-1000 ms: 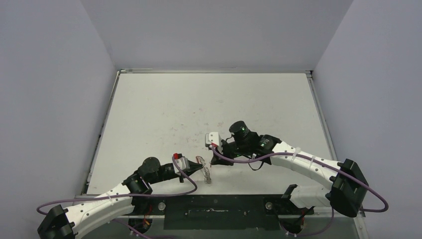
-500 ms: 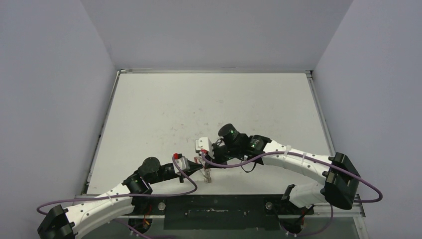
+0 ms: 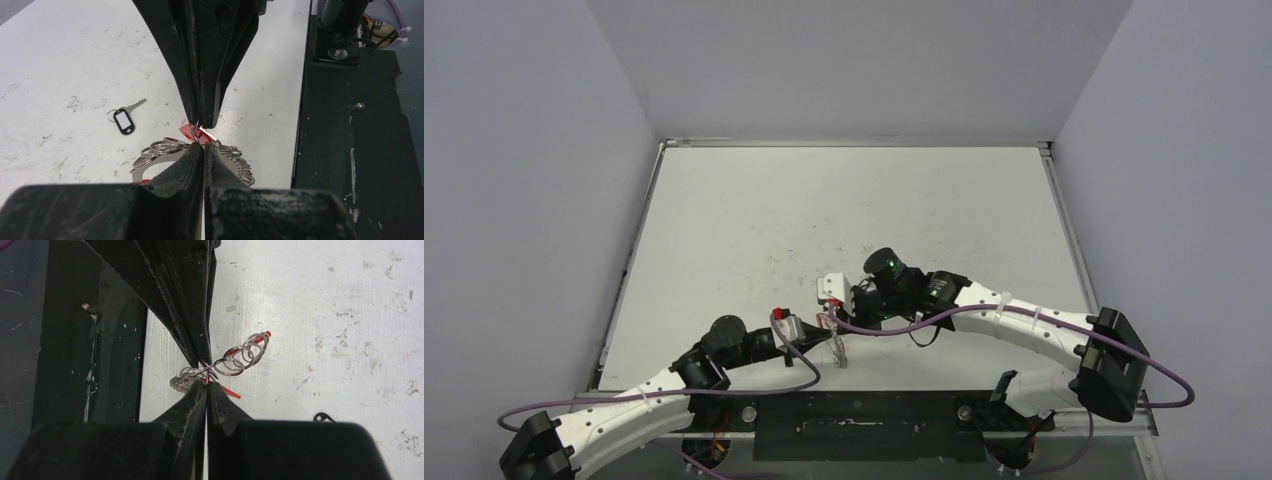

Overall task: Put the keys on the keyring
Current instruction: Insert the key onto the keyring.

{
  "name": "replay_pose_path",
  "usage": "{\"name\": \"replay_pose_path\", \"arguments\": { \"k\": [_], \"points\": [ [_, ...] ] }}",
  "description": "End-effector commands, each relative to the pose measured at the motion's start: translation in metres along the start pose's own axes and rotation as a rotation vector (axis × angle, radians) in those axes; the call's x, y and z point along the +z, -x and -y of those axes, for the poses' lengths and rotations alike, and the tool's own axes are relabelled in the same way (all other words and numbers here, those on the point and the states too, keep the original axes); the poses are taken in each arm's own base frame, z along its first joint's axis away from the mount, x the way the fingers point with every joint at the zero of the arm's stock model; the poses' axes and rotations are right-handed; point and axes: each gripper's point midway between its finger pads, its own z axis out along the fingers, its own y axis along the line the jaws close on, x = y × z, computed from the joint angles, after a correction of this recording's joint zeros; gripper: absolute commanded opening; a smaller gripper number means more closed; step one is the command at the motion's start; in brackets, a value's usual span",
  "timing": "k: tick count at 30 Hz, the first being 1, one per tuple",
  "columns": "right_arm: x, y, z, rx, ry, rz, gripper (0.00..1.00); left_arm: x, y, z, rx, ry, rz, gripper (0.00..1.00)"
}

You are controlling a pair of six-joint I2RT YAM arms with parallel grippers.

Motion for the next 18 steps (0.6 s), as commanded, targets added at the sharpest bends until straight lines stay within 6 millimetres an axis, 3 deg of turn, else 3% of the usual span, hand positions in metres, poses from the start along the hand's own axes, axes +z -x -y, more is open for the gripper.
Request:
{"name": "replay_pose_path", "arguments": {
  "k": [1,18],
  "points": [
    [-0.014,0.044,0.004,-0.073,-0.026,0.12,0.0,0.005,0.039,0.0,0.042,-0.018,0.1,0.0],
    [-0.013,0.039,0.019,0.002,-0.083,0.108,0.0,0.006,0.037,0.001,0.045,-0.025,0.093,0.0]
  ]
}}
